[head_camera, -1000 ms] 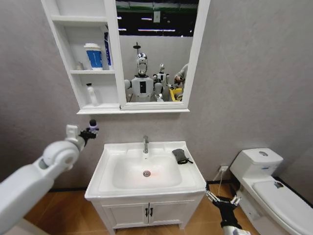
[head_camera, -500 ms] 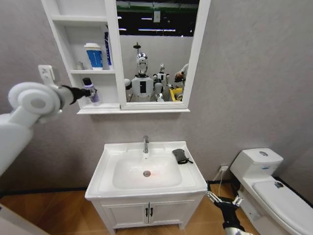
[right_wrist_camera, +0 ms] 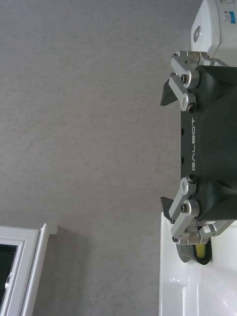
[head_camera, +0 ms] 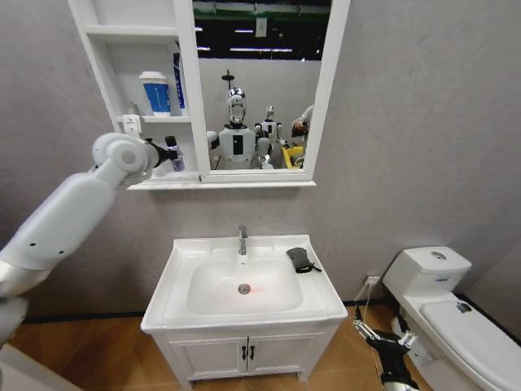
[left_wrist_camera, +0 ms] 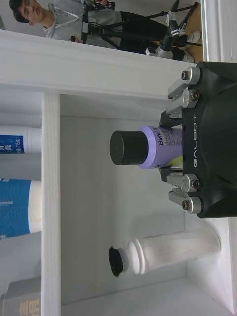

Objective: Move facial cleanser and shampoo from washbasin to cabinet, then wipe washbasin with towel.

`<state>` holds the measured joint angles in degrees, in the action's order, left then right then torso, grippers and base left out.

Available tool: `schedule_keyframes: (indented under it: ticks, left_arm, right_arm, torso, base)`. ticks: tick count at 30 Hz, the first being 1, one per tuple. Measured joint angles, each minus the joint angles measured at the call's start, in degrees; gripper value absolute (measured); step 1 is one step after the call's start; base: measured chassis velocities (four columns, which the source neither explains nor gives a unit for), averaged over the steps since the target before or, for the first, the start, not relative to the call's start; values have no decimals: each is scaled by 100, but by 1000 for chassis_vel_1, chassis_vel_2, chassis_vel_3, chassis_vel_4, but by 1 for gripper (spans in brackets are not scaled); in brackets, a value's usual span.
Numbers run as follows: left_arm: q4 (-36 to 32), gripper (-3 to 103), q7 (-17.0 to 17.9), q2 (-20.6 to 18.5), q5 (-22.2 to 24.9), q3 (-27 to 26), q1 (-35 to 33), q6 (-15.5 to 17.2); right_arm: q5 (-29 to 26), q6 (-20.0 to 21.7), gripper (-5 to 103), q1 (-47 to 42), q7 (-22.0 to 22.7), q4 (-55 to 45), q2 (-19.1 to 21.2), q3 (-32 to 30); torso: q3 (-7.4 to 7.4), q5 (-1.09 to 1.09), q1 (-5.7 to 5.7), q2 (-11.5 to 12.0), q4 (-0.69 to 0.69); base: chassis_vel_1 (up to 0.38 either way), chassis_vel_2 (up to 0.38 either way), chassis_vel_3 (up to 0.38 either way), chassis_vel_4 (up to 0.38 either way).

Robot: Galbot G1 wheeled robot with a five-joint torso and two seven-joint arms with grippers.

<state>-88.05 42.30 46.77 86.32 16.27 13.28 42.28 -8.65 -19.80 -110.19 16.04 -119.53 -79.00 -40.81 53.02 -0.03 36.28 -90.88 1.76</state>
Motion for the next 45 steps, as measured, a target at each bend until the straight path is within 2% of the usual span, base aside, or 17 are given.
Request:
schedule_keyframes:
  ticks: [2, 11, 20, 21, 22, 23, 25, 28, 32, 33, 36, 39, 40, 42, 43, 45]
  left_arm:
    - [190, 42, -49, 95, -206, 138, 104, -3]
    - [510, 42, -208, 143, -529, 213, 95, -8]
    - [558, 42, -211, 263, -585, 135, -32, -12]
    - [547, 39, -206, 261, -586, 130, -40, -13]
    - [545, 43, -183, 257, -591, 126, -45, -13]
    - [545, 43, -183, 257, -591, 126, -45, -13]
    - [544, 54, -164, 219, -675, 122, -75, -16]
    - [509, 60, -160, 174, -694, 119, -112, -16]
    - [312, 82, -129, 0, -693, -6, -315, -16]
    - [312, 82, -129, 0, -693, -6, -315, -16]
    - [80, 87, -102, -198, -604, -144, -476, -17]
    - [-782, 99, -144, -786, -374, -740, -1193, -161]
    - [-782, 99, -144, -786, -374, -740, -1193, -161]
    - [-1697, 100, -279, -1383, -261, -1224, -2007, -438]
    - [-1697, 100, -279, -1383, -261, -1224, -2007, -438]
    - [-2343, 100, -637, -1923, -450, -1687, -2823, -668]
  right_arm:
    - [-18, -43, 100, -2, -9, 70, -10, -16]
    - [-49, -68, 100, 42, -11, 190, -14, -27]
    - [-85, -85, 100, 23, -11, 231, 1, -83]
    - [-95, -89, 100, 22, -12, 239, 4, -99]
    - [-100, -94, 100, 22, -15, 247, 6, -112]
    - [-100, -94, 100, 22, -15, 247, 6, -112]
    - [-105, -106, 100, 19, -24, 251, 7, -127]
    - [-111, -106, 100, 11, -25, 248, 5, -129]
    - [-113, -127, 100, -15, -28, 247, 4, -141]
    - [-113, -127, 100, -15, -28, 247, 4, -141]
    - [-114, -131, 100, -22, -29, 247, 9, -148]
    - [-108, -129, 100, -9, -32, 250, 22, -125]
    - [-108, -129, 100, -9, -32, 250, 22, -125]
    - [-121, -64, 100, 48, -33, 211, 22, -76]
    - [-121, -64, 100, 48, -33, 211, 22, -76]
    - [-140, 22, 100, 91, -40, 127, 54, -29]
  torso:
    - [0, 1, 0, 0, 0]
    - [-1, -1, -1, 0, -2]
    - [-1, -1, -1, 0, -1]
    - [-1, -1, 0, 0, -1]
    - [-1, -1, -1, 0, -1]
    - [-1, -1, -1, 0, -1]
    - [-1, 0, -1, -1, -1]
    - [-1, 0, -1, -1, -1]
    - [-1, -1, -1, -1, 0]
    - [-1, -1, -1, -1, 0]
    - [-1, 0, -1, -1, 0]
    - [-1, -1, -1, -1, -1]
    - [-1, -1, -1, -1, -1]
    - [-2, -2, -1, -1, -1]
    - [-2, -2, -1, -1, -1]
    - [-2, -3, -2, -2, -3]
  base:
    - [0, 0, 0, 0]
    - [0, 0, 0, 0]
    - [0, 0, 0, 0]
    - [0, 0, 0, 0]
    - [0, 0, 0, 0]
    - [0, 0, 0, 0]
    - [0, 0, 0, 0]
    - [0, 0, 0, 0]
    - [0, 0, 0, 0]
    - [0, 0, 0, 0]
    - [0, 0, 0, 0]
    - [0, 0, 0, 0]
    - [0, 0, 0, 0]
    - [0, 0, 0, 0]
    - [0, 0, 0, 0]
    - [0, 0, 0, 0]
